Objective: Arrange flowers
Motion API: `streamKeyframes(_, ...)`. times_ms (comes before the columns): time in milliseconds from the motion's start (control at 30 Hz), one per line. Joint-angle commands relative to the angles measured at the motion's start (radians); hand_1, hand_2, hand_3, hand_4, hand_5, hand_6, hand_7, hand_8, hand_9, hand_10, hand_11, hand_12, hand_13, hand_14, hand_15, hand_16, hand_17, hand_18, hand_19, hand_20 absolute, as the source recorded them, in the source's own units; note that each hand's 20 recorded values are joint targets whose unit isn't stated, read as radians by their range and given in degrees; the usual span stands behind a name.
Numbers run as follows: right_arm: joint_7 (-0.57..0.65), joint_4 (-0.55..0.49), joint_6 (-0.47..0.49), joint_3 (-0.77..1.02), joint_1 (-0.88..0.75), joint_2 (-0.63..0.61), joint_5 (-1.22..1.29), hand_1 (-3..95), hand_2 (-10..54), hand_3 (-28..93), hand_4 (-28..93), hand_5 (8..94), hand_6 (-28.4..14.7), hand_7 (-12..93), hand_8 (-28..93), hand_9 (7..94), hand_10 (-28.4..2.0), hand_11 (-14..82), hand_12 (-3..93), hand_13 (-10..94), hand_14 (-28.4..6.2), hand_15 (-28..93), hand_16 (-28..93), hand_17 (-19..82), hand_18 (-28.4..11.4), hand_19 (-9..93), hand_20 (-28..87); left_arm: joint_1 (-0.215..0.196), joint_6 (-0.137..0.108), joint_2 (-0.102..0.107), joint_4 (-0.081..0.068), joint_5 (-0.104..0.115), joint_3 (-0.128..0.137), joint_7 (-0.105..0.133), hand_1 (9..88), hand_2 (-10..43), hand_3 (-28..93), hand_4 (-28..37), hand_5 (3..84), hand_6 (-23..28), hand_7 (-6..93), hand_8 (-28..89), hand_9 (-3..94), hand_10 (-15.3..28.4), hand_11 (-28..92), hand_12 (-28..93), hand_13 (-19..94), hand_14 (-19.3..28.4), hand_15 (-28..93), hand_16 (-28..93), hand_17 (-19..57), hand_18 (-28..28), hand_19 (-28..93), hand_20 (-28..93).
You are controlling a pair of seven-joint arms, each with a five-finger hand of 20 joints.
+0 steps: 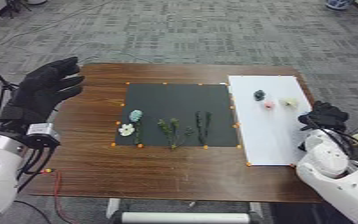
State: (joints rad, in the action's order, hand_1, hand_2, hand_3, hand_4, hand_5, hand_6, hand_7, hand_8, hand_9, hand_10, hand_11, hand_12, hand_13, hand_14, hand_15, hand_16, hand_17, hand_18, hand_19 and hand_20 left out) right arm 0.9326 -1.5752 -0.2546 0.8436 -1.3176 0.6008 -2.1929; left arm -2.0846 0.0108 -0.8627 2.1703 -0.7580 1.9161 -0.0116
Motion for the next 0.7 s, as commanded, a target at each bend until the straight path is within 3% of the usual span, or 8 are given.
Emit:
streamKeyframes(33,-0.087,0.052,0.147,-0.055,0.076,-0.021,0.068,35.7,-9.5,85,-28,57.3,-0.1,23,-14,61.0,-8.7,25.3,19.8,59,-10.5,85,28,32,-22.2,89,56,-0.005,-0.005,-0.001,0.007,-0.004,0.003,-0.007,24.8,-2.2,70,-26.3,28.5,3.1,21.4,-10,20.3,10.6,27,20,12,13.8,49,-5,-9.7,19.7,41,12)
streamKeyframes(100,-0.112,0.058,0.155,-0.064,0.079,-0.02,0.064,38.9,-9.5,84,-28,60.4,1.4,25,-14,65.9,-8.9,26.7,23.7,61,-9.7,85,29,33,-21.9,90,56,-0.006,-0.004,0.001,0.008,-0.002,0.005,-0.006,24.7,-2.2,70,-26.4,28.5,3.1,21.4,-10,20.4,10.6,27,20,12,13.7,49,-5,-9.7,19.8,41,12)
streamKeyframes(167,-0.13,0.043,0.121,-0.063,0.066,-0.024,0.044,44.0,-9.5,80,-28,63.1,1.6,31,-7,72.4,-6.9,19.6,35.4,63,-9.0,85,30,34,-21.5,90,55,-0.003,-0.003,0.003,0.008,-0.004,0.005,-0.007,24.7,-2.1,70,-26.4,28.5,3.1,21.4,-10,20.4,10.6,27,20,12,13.8,49,-5,-9.7,19.8,41,12)
streamKeyframes(267,-0.145,-0.019,0.057,-0.058,0.045,-0.036,0.002,50.2,-9.5,77,-28,73.2,3.4,40,0,84.4,-4.7,20.5,50.1,69,-7.0,82,32,38,-21.2,92,54,-0.006,-0.007,0.005,0.011,-0.003,0.01,-0.006,24.8,-2.1,70,-26.3,28.5,3.1,21.4,-10,20.4,10.6,27,20,12,13.8,49,-5,-9.7,19.8,41,12)
streamKeyframes(433,-0.21,-0.142,-0.032,-0.065,0.062,-0.054,0.003,49.5,-9.5,81,-28,75.9,3.0,39,1,86.6,-3.9,20.0,50.7,70,-6.6,82,33,39,-21.2,93,54,-0.003,-0.012,0.015,0.011,-0.001,0.018,-0.006,24.8,-2.1,70,-26.3,28.5,3.1,21.3,-10,20.4,10.6,27,20,12,13.8,49,-5,-9.7,19.8,41,12)
streamKeyframes(600,-0.286,-0.213,-0.133,-0.179,0.193,-0.016,0.019,48.6,-9.5,83,-27,77.5,2.5,36,0,88.0,-4.2,18.3,50.1,71,-6.4,81,34,39,-21.3,93,54,-0.005,-0.021,0.024,0.012,0.0,0.036,-0.001,24.8,-2.0,70,-26.3,28.6,3.1,21.3,-10,20.4,10.6,27,20,12,13.7,49,-5,-9.7,19.7,41,12)
streamKeyframes(700,-0.33,-0.221,-0.14,-0.303,0.327,0.051,0.009,48.6,-9.5,83,-27,78.3,2.3,35,0,88.4,-4.3,18.1,50.5,71,-6.2,81,34,39,-21.3,93,54,0.014,-0.018,0.029,0.007,0.0,0.028,-0.001,24.8,-2.0,69,-26.3,28.6,3.1,21.3,-10,20.4,10.6,27,20,12,13.7,49,-5,-9.7,19.8,41,12)
